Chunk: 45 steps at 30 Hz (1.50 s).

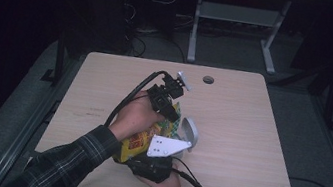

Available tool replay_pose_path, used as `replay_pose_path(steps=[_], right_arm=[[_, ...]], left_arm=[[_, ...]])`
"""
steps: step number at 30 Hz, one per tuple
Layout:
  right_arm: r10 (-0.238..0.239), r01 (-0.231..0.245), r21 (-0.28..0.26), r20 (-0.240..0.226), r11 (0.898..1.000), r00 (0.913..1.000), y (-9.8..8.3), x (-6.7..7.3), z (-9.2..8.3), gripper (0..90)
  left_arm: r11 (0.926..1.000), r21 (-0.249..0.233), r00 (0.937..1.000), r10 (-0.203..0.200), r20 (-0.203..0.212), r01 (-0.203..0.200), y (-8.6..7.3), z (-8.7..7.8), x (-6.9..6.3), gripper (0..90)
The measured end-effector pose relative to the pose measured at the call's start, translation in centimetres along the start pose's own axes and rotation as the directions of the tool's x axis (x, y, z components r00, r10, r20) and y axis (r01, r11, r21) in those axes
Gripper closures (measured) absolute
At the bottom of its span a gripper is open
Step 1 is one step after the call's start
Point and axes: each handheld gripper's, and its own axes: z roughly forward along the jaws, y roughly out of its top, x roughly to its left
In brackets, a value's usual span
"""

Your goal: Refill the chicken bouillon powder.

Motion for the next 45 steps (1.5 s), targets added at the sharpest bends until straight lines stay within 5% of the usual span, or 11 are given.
replay_pose_path(steps=[28,45], right_arm=[[0.018,-0.018,0.046,-0.018,0.999,0.9997,-1.0,-0.2,0.8,90.0],[0.023,-0.021,0.074,-0.021,0.997,0.9995,-1.5,-0.1,1.3,90.0]], left_arm=[[0.9948,-0.099,0.9983,-0.015,0.056,0.020,-1.9,-1.2,0.5,89.9],[0.9831,-0.178,0.9944,-0.024,0.102,0.042,-3.6,-2.8,0.8,89.9]])
